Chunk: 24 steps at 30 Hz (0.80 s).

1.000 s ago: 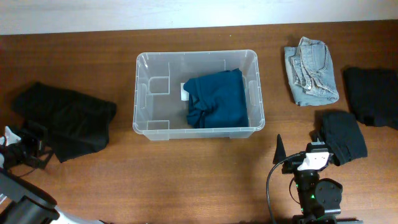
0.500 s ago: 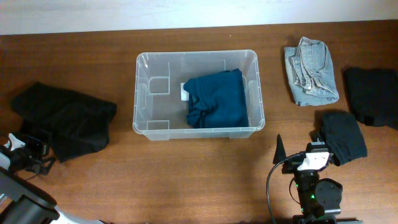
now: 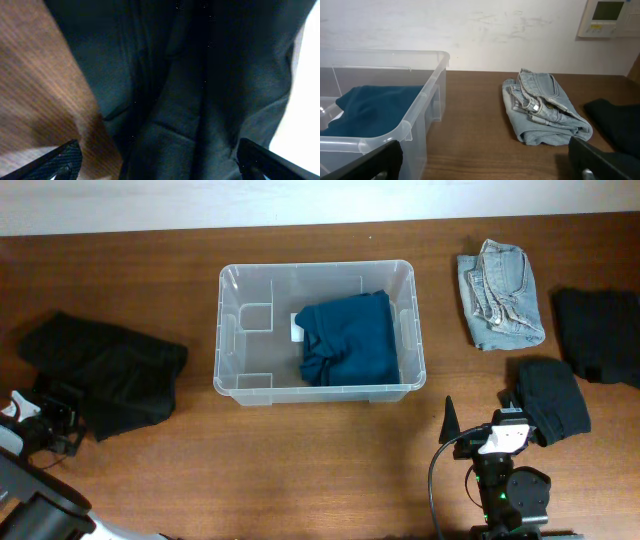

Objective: Pack container

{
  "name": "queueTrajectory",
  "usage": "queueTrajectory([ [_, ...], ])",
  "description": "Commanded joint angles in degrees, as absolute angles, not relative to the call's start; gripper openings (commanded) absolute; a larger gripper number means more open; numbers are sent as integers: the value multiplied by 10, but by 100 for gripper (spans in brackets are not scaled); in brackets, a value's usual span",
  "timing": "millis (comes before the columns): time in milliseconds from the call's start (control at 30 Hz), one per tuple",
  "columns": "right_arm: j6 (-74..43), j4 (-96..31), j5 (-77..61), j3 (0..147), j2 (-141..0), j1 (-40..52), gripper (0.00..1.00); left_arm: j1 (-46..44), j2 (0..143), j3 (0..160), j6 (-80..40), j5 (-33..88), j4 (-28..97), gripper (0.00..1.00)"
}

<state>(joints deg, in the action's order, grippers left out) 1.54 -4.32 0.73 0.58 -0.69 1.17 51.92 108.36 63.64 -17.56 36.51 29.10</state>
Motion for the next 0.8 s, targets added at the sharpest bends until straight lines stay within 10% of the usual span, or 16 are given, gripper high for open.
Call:
queueTrajectory([
  [0,15,-47,6,3,-2,15,98,519,1101,630,-162,394,281,99],
  [767,15,-47,6,3,-2,15,98,517,1172,630,-156,469,198,98],
])
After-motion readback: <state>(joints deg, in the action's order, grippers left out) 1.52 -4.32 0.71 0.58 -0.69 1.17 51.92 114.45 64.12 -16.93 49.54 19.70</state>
